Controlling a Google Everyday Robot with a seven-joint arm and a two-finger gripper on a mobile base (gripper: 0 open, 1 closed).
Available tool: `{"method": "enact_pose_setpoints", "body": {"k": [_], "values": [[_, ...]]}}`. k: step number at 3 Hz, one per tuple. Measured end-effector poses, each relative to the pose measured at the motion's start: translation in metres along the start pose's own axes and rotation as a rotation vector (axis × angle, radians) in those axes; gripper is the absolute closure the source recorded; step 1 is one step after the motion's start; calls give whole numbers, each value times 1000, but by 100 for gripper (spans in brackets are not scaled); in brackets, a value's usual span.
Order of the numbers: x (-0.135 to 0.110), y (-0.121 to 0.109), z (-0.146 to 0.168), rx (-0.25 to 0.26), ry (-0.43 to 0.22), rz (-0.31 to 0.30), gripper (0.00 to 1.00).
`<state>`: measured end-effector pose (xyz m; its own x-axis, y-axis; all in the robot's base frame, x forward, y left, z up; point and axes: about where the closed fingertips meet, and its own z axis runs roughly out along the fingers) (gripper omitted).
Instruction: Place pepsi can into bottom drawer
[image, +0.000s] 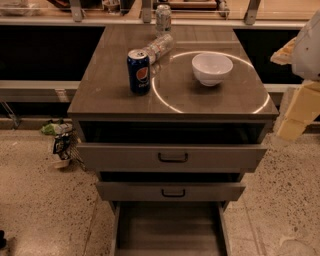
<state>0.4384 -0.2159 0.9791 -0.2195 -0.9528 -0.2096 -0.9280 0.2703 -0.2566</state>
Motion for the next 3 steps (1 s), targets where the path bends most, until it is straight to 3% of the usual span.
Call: {"method": "enact_pose_setpoints", "body": {"k": [1,2,3], "values": [[0,0,0,0,0,0,0],[-7,-6,5,12,-72,31,0],[-28,-38,22,51,-307,100,0]]}}
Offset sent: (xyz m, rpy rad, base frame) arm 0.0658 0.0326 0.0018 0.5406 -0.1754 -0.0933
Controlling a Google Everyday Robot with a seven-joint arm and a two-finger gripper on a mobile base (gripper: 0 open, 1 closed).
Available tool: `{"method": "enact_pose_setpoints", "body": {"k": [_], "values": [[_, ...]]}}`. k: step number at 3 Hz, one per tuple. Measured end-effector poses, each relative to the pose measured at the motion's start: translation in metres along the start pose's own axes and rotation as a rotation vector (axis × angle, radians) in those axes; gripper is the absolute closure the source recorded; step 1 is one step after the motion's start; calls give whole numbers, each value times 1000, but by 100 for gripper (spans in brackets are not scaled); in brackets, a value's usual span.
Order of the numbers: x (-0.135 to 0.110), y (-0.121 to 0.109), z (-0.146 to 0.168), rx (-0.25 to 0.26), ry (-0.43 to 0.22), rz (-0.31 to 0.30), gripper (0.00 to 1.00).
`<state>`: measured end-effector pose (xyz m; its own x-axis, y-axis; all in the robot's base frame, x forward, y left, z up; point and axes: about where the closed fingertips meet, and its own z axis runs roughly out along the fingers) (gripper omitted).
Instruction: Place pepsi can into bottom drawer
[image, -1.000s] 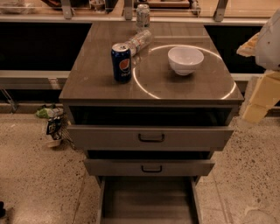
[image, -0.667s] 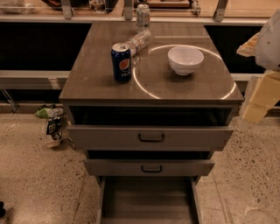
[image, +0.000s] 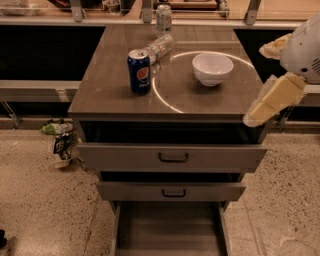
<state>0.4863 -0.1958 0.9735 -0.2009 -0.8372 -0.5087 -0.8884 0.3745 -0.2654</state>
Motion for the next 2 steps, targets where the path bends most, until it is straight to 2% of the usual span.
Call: {"method": "enact_pose_setpoints", "body": {"k": [1,2], "values": [[-32,-22,31,14,-239,79,0],[-84,-35,59,-5,-473,150,0]]}}
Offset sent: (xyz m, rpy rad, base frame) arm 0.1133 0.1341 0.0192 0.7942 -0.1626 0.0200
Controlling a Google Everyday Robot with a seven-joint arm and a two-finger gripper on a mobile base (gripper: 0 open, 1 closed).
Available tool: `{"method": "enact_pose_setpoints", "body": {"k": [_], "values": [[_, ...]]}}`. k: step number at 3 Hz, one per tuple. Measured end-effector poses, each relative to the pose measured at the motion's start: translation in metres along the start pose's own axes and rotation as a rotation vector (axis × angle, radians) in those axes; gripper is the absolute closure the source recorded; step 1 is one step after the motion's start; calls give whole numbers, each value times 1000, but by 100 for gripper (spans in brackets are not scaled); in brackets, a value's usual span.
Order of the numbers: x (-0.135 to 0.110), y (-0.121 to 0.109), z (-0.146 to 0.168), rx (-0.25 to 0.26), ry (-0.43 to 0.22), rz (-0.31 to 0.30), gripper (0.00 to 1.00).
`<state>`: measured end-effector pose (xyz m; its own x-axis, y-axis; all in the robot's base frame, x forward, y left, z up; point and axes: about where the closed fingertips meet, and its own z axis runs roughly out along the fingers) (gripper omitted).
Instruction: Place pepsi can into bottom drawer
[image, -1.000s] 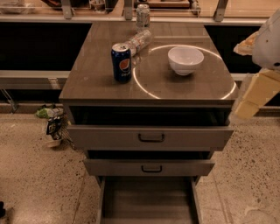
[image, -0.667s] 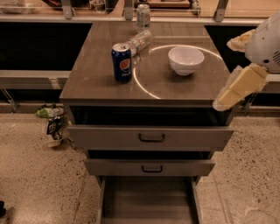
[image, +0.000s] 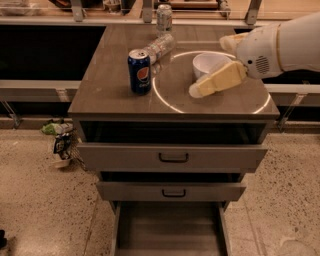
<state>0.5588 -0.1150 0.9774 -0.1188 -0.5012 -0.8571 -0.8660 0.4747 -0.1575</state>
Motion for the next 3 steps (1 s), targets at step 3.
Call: {"method": "enact_pose_setpoints", "body": {"k": [3], "values": [[-23,-6,75,6,-155,74,0]]}}
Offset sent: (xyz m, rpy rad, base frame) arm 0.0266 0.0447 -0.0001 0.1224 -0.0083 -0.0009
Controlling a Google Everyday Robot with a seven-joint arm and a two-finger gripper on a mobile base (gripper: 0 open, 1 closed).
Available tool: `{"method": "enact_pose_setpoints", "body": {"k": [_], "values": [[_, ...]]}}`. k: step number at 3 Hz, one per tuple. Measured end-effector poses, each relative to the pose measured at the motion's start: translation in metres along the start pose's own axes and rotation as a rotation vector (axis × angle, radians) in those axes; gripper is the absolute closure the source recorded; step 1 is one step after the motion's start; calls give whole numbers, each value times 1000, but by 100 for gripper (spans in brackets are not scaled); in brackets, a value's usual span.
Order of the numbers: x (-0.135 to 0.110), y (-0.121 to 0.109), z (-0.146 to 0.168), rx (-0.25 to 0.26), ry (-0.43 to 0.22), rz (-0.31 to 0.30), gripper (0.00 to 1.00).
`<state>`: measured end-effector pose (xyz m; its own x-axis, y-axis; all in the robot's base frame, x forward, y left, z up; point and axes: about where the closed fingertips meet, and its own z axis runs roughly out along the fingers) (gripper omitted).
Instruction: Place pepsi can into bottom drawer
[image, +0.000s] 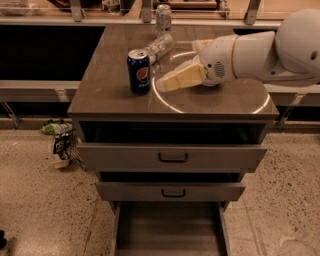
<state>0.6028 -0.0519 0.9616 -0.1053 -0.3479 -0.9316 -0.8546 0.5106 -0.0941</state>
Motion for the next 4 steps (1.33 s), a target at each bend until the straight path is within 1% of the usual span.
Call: {"method": "enact_pose_setpoints", "body": {"k": [1,2,3,4], "values": [[2,-6,27,-5,-48,-13,0],[3,-8,52,-3,-70,-21,0],[8,-11,78,-3,-72,-19,0],[16,-19,105,3,-65,-14,0]]}}
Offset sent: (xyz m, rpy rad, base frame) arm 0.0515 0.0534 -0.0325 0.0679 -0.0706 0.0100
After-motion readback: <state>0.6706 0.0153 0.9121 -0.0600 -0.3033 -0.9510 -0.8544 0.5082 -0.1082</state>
